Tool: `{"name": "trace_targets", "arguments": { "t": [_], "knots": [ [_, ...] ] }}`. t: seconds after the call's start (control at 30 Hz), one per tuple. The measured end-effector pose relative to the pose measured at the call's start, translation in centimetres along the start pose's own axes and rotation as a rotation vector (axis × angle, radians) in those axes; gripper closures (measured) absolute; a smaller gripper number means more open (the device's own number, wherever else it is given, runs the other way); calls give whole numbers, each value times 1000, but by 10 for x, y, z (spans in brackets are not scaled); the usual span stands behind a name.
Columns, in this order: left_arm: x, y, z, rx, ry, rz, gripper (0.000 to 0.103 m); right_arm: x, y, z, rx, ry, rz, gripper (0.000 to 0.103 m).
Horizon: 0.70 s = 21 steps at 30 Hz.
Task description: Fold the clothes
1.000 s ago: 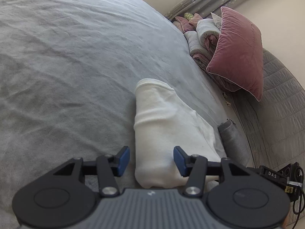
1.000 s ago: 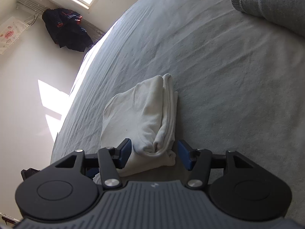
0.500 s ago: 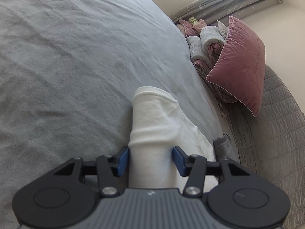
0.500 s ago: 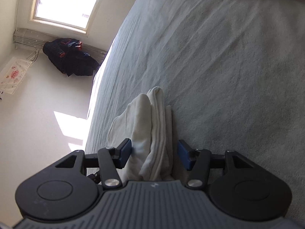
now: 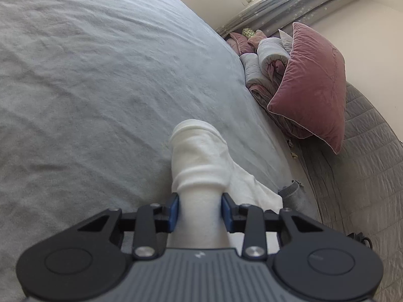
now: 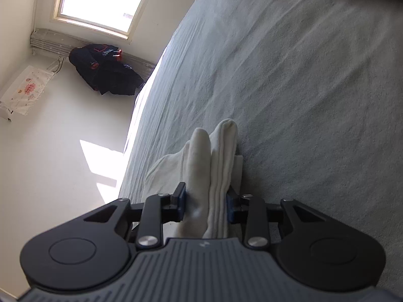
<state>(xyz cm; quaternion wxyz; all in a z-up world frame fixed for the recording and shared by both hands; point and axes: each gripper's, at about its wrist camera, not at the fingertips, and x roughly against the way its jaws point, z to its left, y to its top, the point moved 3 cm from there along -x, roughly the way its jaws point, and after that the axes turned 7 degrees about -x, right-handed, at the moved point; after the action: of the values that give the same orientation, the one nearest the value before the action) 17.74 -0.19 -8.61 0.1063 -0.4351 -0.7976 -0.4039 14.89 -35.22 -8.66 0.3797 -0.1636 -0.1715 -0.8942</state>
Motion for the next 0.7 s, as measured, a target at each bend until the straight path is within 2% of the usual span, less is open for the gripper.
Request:
{"name": "trace_targets", "arguments": {
  "t": [0.23,0.5,0.7],
  "knots": [
    [-21,14,-52,-38,-63,-6,69,44,26,19,56,0,-94,69],
    [-84,18,-141,-171,-142,46,70,110,45,10,80,-54,-296,69],
    [-129,9,-197,-205,-189,73,71,144,88,8,93,-87,-377,69]
  ]
}}
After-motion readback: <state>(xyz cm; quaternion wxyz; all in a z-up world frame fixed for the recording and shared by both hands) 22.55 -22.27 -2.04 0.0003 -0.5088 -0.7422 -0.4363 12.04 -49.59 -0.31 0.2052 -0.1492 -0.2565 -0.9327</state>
